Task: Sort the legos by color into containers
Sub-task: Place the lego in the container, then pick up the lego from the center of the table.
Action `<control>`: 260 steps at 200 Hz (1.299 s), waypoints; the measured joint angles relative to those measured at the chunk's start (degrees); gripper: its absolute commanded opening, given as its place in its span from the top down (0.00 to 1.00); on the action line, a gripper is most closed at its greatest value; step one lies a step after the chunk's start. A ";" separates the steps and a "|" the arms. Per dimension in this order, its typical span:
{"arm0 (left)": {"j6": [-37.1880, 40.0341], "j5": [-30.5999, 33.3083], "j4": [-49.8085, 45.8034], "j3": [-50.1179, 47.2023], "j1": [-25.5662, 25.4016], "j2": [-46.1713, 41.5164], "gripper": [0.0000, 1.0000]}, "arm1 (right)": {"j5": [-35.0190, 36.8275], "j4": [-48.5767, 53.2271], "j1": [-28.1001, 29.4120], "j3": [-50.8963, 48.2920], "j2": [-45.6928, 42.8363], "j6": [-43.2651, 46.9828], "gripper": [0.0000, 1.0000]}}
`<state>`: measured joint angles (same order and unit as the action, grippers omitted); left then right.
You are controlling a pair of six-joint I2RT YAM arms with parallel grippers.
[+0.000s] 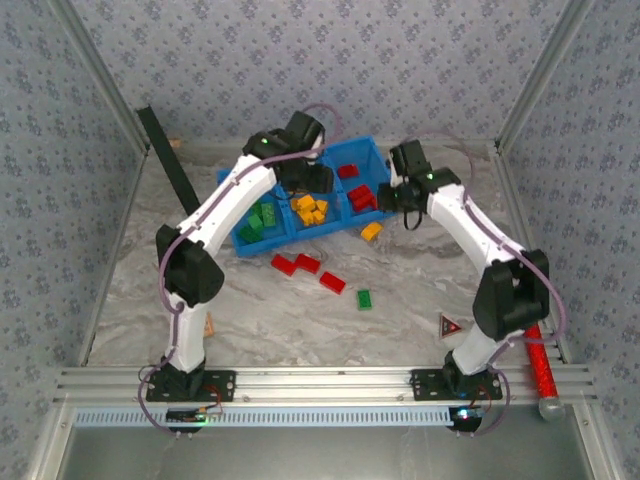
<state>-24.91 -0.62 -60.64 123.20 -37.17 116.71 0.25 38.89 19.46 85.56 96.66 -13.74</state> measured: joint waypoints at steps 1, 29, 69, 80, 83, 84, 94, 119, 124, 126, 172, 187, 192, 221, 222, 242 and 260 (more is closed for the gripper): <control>-0.26 -0.04 0.02 -0.37 -0.35 -0.13 0.39 | 0.00 -0.07 -0.02 0.33 0.28 0.15 0.72; -4.66 -2.91 0.07 -10.69 -8.31 -3.13 0.38 | -0.39 -3.39 -0.24 13.79 12.55 4.50 0.73; -12.83 -8.00 3.41 -22.93 -17.73 -4.33 0.38 | -0.66 -3.91 -0.52 29.20 28.85 8.85 0.72; -14.58 -8.22 4.31 -23.58 -19.06 -4.28 0.38 | -0.68 -3.89 -0.79 31.63 31.85 9.66 0.70; -15.04 -8.22 4.48 -23.61 -19.47 -4.20 0.38 | -0.68 -3.87 -0.87 32.04 32.44 9.90 0.70; -15.30 -8.22 4.59 -23.61 -19.69 -4.17 0.38 | -0.68 -3.85 -0.90 32.15 32.57 9.97 0.70; -16.59 -8.15 5.55 -23.52 -20.87 -4.02 0.38 | -0.68 -3.63 -1.14 33.07 34.14 10.67 0.69; -19.63 -8.28 7.34 -23.52 -23.19 -2.84 0.38 | -0.87 -3.23 -1.42 34.86 36.48 12.35 0.65; -20.17 -8.44 7.72 -23.52 -23.61 -2.34 0.38 | -0.96 -3.26 -1.44 34.93 36.63 12.63 0.64; -20.44 -8.50 7.89 -23.52 -23.76 -2.12 0.38 | -1.05 -3.23 -1.44 34.93 36.65 12.83 0.64; -24.39 -8.61 10.51 -23.52 -26.43 3.61 0.38 | -2.21 -4.63 -1.27 32.70 36.46 14.49 0.52; -25.51 -8.35 10.84 -23.54 -26.80 5.11 0.38 | -3.08 -5.33 -1.16 29.94 36.09 14.69 0.49; -25.79 -8.13 10.93 -23.54 -26.95 5.46 0.38 | -3.32 -5.35 -1.16 29.20 35.95 14.71 0.48; -26.91 -6.60 10.93 -23.54 -27.04 6.64 0.38 | -5.18 -6.05 -0.98 25.27 33.99 14.71 0.45; -26.91 -6.54 10.95 -23.54 -27.04 6.69 0.38 | -5.25 -6.05 -0.96 25.11 33.77 14.71 0.45; -27.26 -5.79 10.91 -23.50 -26.97 7.56 0.38 | -6.38 -6.58 -0.83 23.08 30.27 14.71 0.44; -27.28 -5.38 10.54 -23.12 -26.97 9.01 0.39 | -7.34 -7.67 -0.68 20.85 25.70 14.69 0.44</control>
<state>-52.18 -6.00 -50.11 100.07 -64.14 125.71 -7.09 31.22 18.79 106.41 122.37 0.95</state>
